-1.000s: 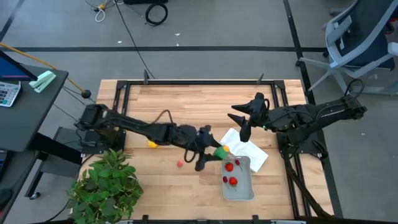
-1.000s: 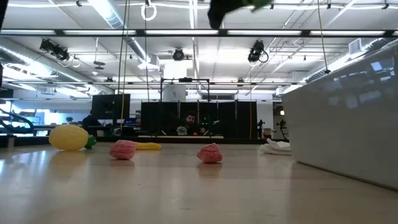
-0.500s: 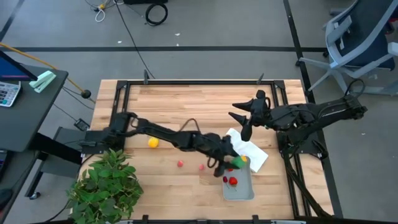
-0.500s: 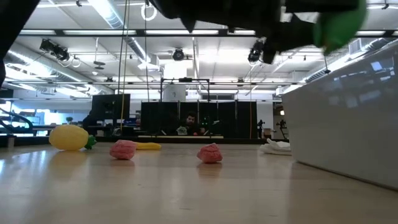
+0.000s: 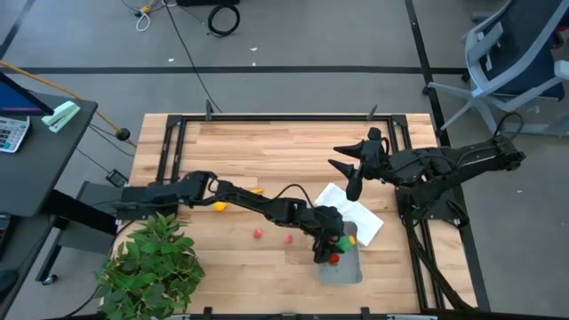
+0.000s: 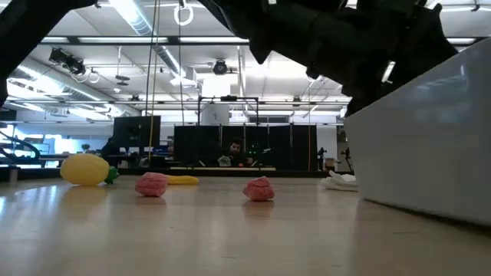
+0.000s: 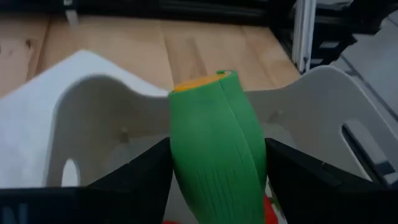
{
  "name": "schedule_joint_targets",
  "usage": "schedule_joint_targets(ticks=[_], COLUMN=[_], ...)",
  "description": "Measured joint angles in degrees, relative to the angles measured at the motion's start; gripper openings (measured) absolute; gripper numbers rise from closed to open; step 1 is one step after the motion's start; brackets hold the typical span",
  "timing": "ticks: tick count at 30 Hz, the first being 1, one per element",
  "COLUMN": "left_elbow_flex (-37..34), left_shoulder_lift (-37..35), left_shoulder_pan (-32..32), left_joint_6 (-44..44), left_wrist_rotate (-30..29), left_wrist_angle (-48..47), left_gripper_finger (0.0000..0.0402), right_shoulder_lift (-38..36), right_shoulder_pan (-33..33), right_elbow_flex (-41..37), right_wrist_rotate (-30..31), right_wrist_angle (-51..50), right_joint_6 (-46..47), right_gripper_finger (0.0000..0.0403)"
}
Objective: Pick and placing Produce into tupperware
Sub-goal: Put the green corn into the gray bin, then put the left pink peach into the gray bin
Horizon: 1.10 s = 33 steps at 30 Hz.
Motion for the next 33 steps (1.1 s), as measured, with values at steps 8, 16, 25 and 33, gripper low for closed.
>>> schedule_joint_targets(ticks=[8,16,25,33], left_elbow_flex=[0.1,3.4,24.4,29.4], left_shoulder_lift=[0.0,-1.1,-3.7,-6.2], left_shoulder_pan=[0.2,1.3,4.1,4.7], left_joint_6=[0.0,0.4,-0.2,-0.1], left_wrist_rotate=[0.0,0.0,-0.4,-1.7], left_wrist_angle=[-0.1,-6.1,-49.8,-85.0], left_gripper_finger=[0.027,0.0268,0.0261,0.026], right_shoulder_lift=[0.0,0.0,-1.3,-1.5], right_shoulder_pan=[0.0,0.0,0.0,0.2], right_elbow_flex=[0.0,0.0,0.1,-0.1], right_wrist_rotate=[0.0,0.0,0.3,-0.1], right_wrist_angle=[0.1,0.1,-0.2,-0.3], right_joint_6=[-0.5,-0.5,0.3,1.6], right_gripper_finger=[0.0183,0.0183,0.0181,0.0181])
